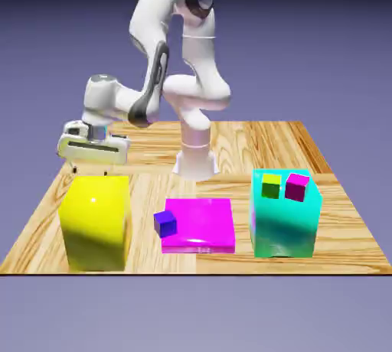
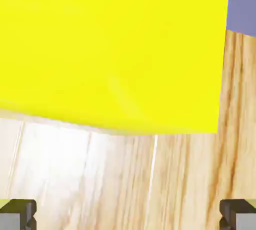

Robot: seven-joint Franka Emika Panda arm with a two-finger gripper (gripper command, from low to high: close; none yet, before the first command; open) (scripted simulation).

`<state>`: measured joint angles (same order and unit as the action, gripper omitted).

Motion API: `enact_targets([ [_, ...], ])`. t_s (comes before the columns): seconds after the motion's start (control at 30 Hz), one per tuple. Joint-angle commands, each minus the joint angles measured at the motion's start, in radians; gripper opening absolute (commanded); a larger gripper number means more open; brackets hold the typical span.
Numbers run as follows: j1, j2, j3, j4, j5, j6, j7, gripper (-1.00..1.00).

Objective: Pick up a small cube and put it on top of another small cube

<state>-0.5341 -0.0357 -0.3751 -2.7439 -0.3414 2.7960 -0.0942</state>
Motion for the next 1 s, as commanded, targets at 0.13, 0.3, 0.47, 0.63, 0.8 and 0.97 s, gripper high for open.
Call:
enact_targets([
  [0.13, 0.000, 0.031, -0.006, -0.076, -0.119, -0.052, -0.065, 0.00],
  [0.3, 0.000, 0.031, -0.006, -0.076, -0.119, -0.052, -0.065, 0.00],
  [0.47, -0.010, 0.176, -0.006, -0.056, -0.127, 0.074, -0.048, 0.00],
  [0.63, -0.019, 0.318, -0.007, -0.036, -0.134, 0.198, -0.032, -1.00],
  [0.8, -0.010, 0.173, -0.006, -0.056, -0.127, 0.072, -0.049, -1.00],
  [0.97, 0.000, 0.031, -0.006, -0.076, -0.119, -0.052, -0.065, -1.00],
])
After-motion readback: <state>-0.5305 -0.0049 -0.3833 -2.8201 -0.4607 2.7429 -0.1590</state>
